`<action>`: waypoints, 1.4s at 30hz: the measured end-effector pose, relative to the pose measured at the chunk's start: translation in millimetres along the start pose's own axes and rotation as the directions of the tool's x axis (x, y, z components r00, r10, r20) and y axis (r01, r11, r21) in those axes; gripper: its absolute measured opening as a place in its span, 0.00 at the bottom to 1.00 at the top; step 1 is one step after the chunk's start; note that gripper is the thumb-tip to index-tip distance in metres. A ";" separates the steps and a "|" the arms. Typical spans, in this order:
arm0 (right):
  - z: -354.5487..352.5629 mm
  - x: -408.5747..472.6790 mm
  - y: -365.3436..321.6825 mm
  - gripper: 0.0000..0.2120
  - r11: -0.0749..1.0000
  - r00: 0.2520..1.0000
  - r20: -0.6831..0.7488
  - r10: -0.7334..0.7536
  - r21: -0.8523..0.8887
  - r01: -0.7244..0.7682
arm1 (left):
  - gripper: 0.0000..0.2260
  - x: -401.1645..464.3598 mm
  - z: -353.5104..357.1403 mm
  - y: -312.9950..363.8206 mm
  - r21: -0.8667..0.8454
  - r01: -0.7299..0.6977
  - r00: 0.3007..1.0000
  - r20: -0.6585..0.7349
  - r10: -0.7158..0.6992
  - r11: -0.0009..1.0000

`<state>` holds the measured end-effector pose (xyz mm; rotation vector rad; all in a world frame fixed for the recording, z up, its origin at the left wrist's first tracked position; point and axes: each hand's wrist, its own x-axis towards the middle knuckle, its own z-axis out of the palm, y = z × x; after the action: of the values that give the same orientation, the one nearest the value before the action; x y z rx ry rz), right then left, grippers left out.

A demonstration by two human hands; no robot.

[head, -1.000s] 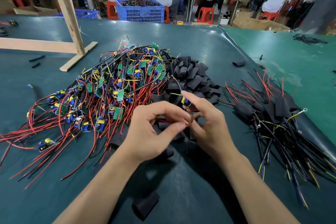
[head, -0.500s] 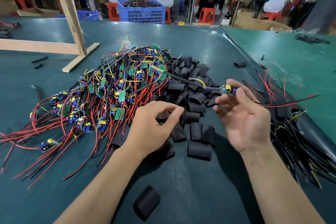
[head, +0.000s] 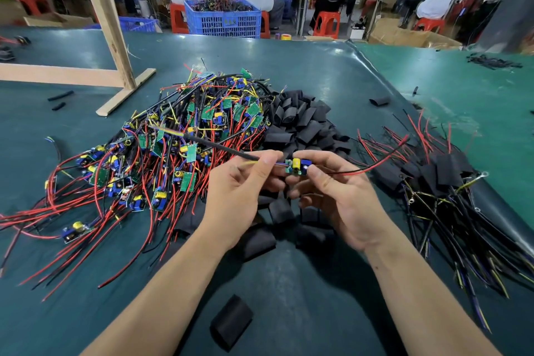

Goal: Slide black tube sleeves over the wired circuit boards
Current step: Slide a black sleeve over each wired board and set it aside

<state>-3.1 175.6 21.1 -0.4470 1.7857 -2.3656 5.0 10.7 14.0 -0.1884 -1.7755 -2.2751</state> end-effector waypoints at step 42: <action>-28.0 -2.6 -26.2 0.10 0.989 0.979 -0.191 -0.067 0.115 0.090 | 0.04 3.6 -31.4 0.5 0.778 -0.474 0.875 0.469 0.120 0.412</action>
<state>-7.9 209.3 38.8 -0.2937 1.7107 -2.6336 3.3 -20.2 7.5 -0.6667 -2.5840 -0.8426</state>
